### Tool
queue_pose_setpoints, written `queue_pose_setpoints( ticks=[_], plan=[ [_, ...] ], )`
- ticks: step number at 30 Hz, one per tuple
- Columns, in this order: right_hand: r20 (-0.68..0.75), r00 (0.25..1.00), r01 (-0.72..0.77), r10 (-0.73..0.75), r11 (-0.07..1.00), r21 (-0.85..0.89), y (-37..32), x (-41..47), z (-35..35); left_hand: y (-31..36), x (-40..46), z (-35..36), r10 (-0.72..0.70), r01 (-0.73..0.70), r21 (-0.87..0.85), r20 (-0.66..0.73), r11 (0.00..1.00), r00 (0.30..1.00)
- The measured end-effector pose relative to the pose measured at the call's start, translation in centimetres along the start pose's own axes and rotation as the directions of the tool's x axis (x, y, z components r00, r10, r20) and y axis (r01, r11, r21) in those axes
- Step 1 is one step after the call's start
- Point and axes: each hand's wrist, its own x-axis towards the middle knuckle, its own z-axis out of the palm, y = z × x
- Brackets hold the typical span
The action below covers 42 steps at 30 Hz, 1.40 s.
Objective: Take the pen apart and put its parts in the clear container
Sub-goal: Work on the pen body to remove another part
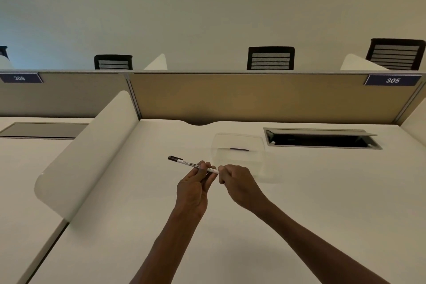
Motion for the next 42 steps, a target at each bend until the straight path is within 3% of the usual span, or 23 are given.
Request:
queue_pose_setpoints(
  ticks=[2,4,6,8,11,13,14,15,16,17,18,19,21,23,24,26,28,33,36,39,40,41,42],
  plan=[
    [-0.015,0.966,0.234,-0.258,0.899,-0.369,0.7,-0.1,-0.2,0.1,-0.1,0.0,-0.003,0.003,-0.003,0.003,1.000,1.000],
    [0.026,0.898,0.367,-0.439,0.717,-0.593,1.5,-0.2,-0.6,0.2,-0.2,0.0,-0.012,0.012,-0.001,0.003,1.000,1.000],
    [0.084,0.853,0.431,-0.515,0.605,-0.669,1.8,-0.2,-0.9,0.3,-0.3,0.1,-0.024,0.024,0.009,0.005,1.000,1.000],
    [0.079,0.849,0.439,-0.522,0.615,-0.655,1.7,-0.2,-0.9,0.3,-0.5,0.2,-0.040,0.040,0.002,0.014,0.999,0.999],
    [-0.054,0.916,0.329,-0.397,0.823,-0.462,1.0,-0.2,-0.2,0.2,-0.7,0.4,-0.061,0.062,-0.035,0.035,0.997,0.998],
    [-0.124,0.983,0.122,-0.134,0.987,-0.103,0.2,-0.3,0.6,0.0,-0.7,0.3,-0.060,0.062,-0.056,0.048,0.996,0.997],
    [-0.104,0.992,-0.048,0.067,0.984,0.171,-0.2,-0.3,0.8,-0.1,-0.7,0.3,-0.053,0.056,-0.058,0.054,0.997,0.997],
    [-0.020,0.962,-0.235,0.271,0.866,0.442,-0.7,-0.4,1.0,-0.1,-0.6,0.2,-0.045,0.048,-0.052,0.056,0.998,0.997],
    [0.132,0.900,-0.397,0.415,0.657,0.642,-1.1,-0.4,1.1,-0.2,-0.5,0.2,-0.038,0.041,-0.042,0.055,0.998,0.998],
    [0.264,0.839,-0.496,0.476,0.466,0.733,-1.3,-0.5,1.0,-0.3,-0.4,0.1,-0.033,0.035,-0.034,0.053,0.999,0.998],
    [0.331,0.808,-0.540,0.488,0.389,0.746,-1.2,-0.5,0.9,-0.4,-0.3,0.0,-0.028,0.030,-0.031,0.050,0.999,0.998],
    [0.349,0.806,-0.556,0.478,0.410,0.723,-1.1,-0.4,0.7,-0.4,-0.3,-0.1,-0.024,0.026,-0.032,0.046,0.999,0.999],
    [0.253,0.876,-0.478,0.411,0.666,0.572,-1.0,-0.2,0.3,-0.2,-0.2,-0.1,-0.012,0.014,-0.040,0.043,0.999,0.999],
    [0.078,0.970,-0.244,0.231,0.937,0.251,-0.7,-0.1,0.0,-0.1,-0.1,0.0,0.000,0.001,-0.041,0.036,0.999,0.999],
    [0.012,0.994,-0.106,0.106,0.993,0.043,-0.3,-0.1,-0.1,-0.1,-0.1,0.1,0.004,-0.003,-0.039,0.030,0.999,1.000],
    [-0.020,0.991,0.121,-0.132,0.949,-0.291,0.5,0.0,-0.2,-0.1,-0.2,0.3,0.003,-0.003,-0.032,0.016,0.999,1.000],
    [0.003,0.953,0.267,-0.304,0.834,-0.483,1.3,-0.1,-0.2,-0.1,-0.2,0.3,-0.005,0.005,-0.025,0.005,1.000,1.000],
    [0.012,0.867,0.416,-0.498,0.713,-0.564,2.0,0.0,-0.4,0.1,-0.5,0.5,-0.047,0.047,-0.035,-0.003,0.998,0.999],
    [-0.056,0.892,0.378,-0.449,0.806,-0.456,1.8,0.2,0.0,0.1,-0.7,0.5,-0.062,0.062,-0.062,0.002,0.996,0.998],
    [-0.102,0.988,0.117,-0.118,0.993,-0.022,0.7,-0.1,1.0,-0.1,-0.6,0.3,-0.054,0.055,-0.073,0.007,0.996,0.999],
    [-0.076,0.995,-0.046,0.062,0.980,0.194,0.3,-0.2,1.1,-0.2,-0.5,0.1,-0.050,0.050,-0.070,0.005,0.996,0.999],
    [0.007,0.967,-0.236,0.256,0.882,0.407,-0.1,-0.2,1.1,-0.4,-0.5,0.0,-0.045,0.045,-0.062,0.005,0.997,0.999],
    [0.154,0.900,-0.415,0.407,0.696,0.586,-0.4,-0.2,1.0,-0.6,-0.4,-0.1,-0.037,0.037,-0.049,0.010,0.998,0.999]
  ],
)
